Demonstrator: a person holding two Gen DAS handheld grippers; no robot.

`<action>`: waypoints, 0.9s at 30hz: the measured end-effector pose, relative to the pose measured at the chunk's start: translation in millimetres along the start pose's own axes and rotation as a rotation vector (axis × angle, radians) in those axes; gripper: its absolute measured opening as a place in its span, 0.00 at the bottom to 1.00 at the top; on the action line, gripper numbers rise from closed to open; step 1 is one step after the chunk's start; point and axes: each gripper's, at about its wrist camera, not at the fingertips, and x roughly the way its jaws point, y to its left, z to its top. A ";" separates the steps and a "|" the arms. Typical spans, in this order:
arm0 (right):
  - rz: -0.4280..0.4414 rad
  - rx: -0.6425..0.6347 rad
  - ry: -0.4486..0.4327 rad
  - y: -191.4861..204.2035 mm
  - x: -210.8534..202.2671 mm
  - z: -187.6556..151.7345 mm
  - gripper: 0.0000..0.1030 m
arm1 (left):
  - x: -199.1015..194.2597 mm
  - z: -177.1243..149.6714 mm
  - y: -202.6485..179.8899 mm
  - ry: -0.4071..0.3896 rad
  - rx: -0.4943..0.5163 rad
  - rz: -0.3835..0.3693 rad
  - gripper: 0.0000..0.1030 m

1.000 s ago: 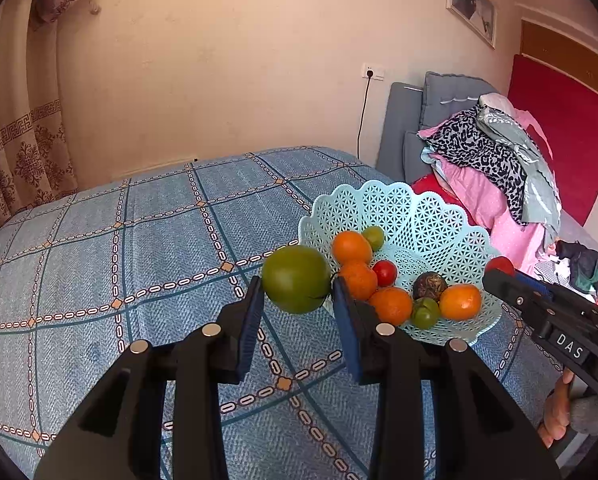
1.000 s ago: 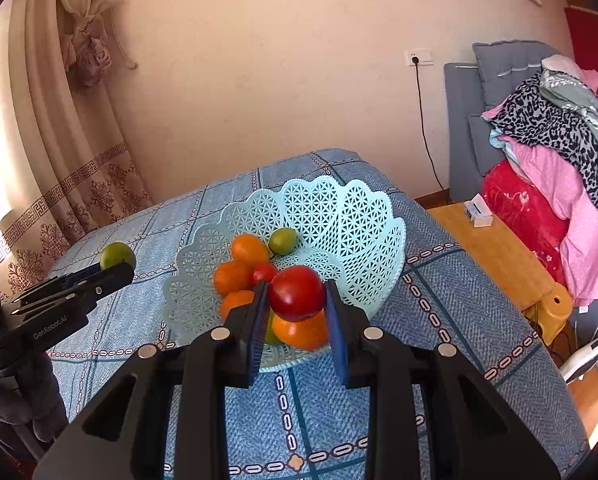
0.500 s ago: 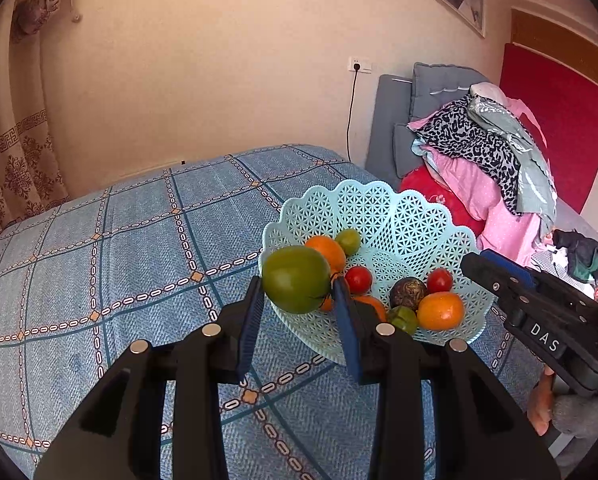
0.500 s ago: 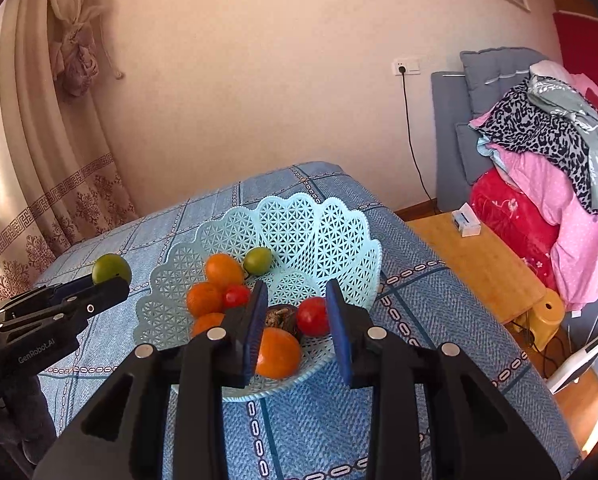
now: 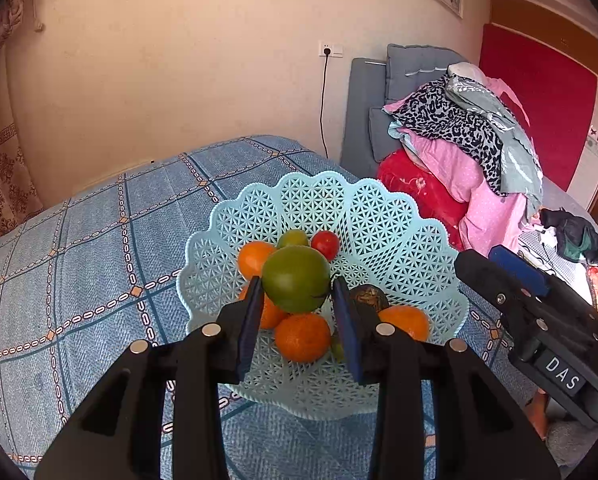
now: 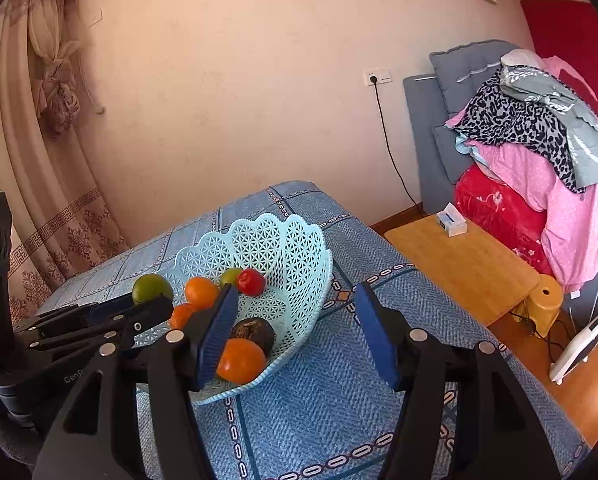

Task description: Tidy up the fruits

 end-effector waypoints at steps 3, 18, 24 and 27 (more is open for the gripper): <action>-0.005 0.011 -0.005 -3.3 -0.3 0.4 0.60 | 9.5 0.5 -5.5 0.015 0.005 -0.014 0.35; -0.009 0.049 0.006 -11.4 -0.9 -3.4 0.71 | 4.7 1.0 -2.2 -0.019 -0.021 0.031 0.71; -0.010 0.038 0.008 -7.5 -5.4 -6.0 0.80 | -12.6 -7.4 7.2 -0.036 -0.049 0.099 0.86; -0.018 0.035 0.010 -7.1 -9.7 -7.6 0.81 | -20.6 -11.0 6.6 -0.049 -0.035 0.144 0.90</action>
